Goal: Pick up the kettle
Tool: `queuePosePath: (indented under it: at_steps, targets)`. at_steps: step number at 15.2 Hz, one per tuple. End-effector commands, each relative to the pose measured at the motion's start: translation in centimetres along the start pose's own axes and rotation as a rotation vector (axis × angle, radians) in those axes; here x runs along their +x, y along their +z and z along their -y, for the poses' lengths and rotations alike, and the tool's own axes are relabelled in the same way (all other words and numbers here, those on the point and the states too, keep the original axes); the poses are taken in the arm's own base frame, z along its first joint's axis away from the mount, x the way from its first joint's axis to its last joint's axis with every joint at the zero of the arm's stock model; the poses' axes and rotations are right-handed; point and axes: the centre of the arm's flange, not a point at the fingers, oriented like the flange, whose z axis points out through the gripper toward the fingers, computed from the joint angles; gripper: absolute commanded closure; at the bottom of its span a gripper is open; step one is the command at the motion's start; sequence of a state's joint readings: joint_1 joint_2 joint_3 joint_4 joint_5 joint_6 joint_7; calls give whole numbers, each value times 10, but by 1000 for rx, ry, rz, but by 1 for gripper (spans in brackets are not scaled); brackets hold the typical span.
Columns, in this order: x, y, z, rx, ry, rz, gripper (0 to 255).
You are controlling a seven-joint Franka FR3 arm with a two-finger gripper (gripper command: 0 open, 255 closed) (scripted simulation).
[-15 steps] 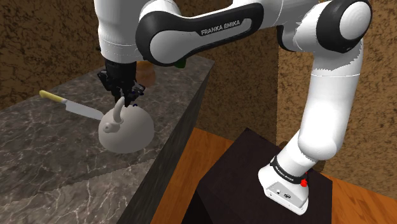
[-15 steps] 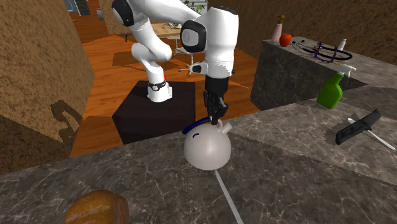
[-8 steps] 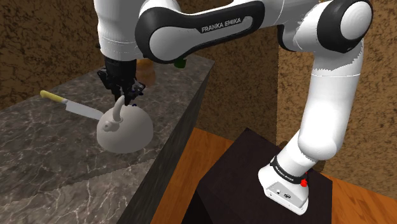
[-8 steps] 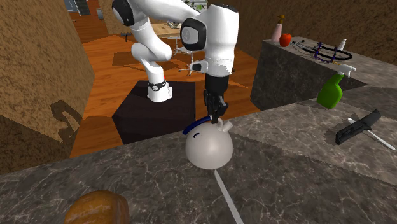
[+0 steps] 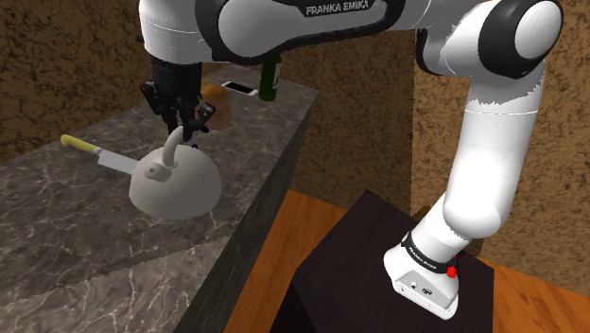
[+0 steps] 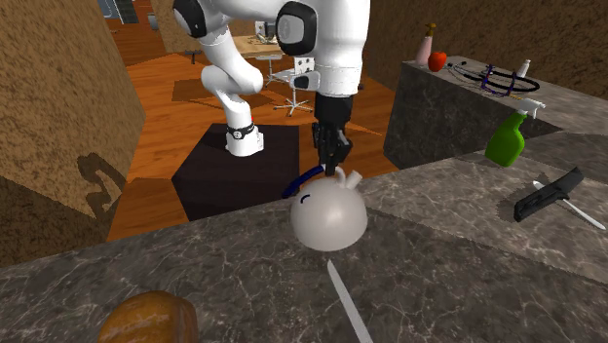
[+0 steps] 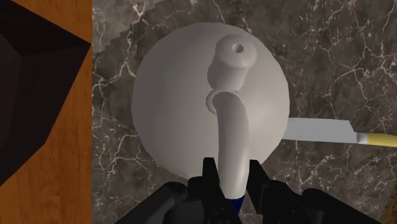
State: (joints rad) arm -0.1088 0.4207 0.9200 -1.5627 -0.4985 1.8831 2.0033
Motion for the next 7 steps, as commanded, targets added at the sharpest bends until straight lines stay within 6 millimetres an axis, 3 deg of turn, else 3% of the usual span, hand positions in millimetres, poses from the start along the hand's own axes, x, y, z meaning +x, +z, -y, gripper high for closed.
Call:
queuePosePath:
  at_steps: [1, 5, 7]
  targets:
    - [1, -11, 1, 2, 0, 0, 255]
    - [3, -32, 3, 2, 0, 0, 255]
    - [3, -32, 3, 2, 0, 0, 255]
